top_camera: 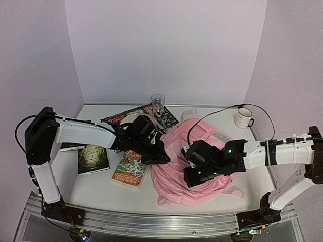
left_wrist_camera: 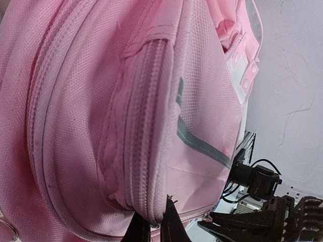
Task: Pack the student bag
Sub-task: Grab the upper front pocket of the student bag, then zip the upper front pocket of the student bag, then adjust the student bag at the center of the board.
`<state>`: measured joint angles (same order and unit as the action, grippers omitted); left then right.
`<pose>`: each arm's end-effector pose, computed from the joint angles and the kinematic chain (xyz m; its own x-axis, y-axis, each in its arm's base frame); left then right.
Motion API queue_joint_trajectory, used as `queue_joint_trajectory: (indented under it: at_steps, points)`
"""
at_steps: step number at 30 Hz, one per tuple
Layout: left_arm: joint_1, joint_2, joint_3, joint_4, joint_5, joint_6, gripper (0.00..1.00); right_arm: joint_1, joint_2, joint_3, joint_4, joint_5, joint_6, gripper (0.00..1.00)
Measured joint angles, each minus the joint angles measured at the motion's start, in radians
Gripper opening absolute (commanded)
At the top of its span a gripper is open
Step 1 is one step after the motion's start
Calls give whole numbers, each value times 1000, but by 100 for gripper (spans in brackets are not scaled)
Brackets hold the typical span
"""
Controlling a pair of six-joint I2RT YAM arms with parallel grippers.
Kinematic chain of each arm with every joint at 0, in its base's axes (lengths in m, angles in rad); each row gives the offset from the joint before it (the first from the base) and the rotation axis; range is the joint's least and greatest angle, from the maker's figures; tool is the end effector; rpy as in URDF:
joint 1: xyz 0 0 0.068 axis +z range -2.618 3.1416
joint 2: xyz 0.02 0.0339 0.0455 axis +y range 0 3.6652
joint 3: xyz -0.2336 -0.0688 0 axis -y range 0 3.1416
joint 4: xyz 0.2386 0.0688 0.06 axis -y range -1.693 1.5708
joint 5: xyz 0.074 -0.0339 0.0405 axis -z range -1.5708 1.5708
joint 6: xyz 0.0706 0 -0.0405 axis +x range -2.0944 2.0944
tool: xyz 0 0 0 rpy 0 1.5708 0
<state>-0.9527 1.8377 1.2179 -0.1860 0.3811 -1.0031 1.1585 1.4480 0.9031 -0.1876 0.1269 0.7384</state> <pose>0.2146 -0.3472 0.1484 -0.9885 0.0396 -0.1461 0.1346 0.6721 -0.7282 0.1419 0.3021 0.1767 -0.7845 -0.1275 -0.6068 -0.4639 0.7701 0.4379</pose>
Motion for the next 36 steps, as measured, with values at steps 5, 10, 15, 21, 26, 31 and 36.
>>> queue_joint_trajectory:
  at_steps: [5,10,15,21,26,31,36]
  points:
    - [56,-16,-38,13,34,15,0,-5,-88,-63,-78,-29,20,0]
    - [112,-18,-47,-5,120,73,0,-68,-187,-119,-152,-12,57,0]
    - [116,-17,-32,-16,168,160,0,-158,-244,-122,-175,-26,70,0]
    - [119,-17,-18,-20,192,259,0,-235,-209,-86,-189,-36,31,3]
    - [139,-16,-4,-58,192,308,0,-251,-151,-32,-204,-25,-49,37]
    - [156,8,47,-159,180,344,0,-297,-149,0,-238,53,-174,53]
    - [164,68,125,-198,167,362,0,-384,-158,2,-252,31,-267,60]
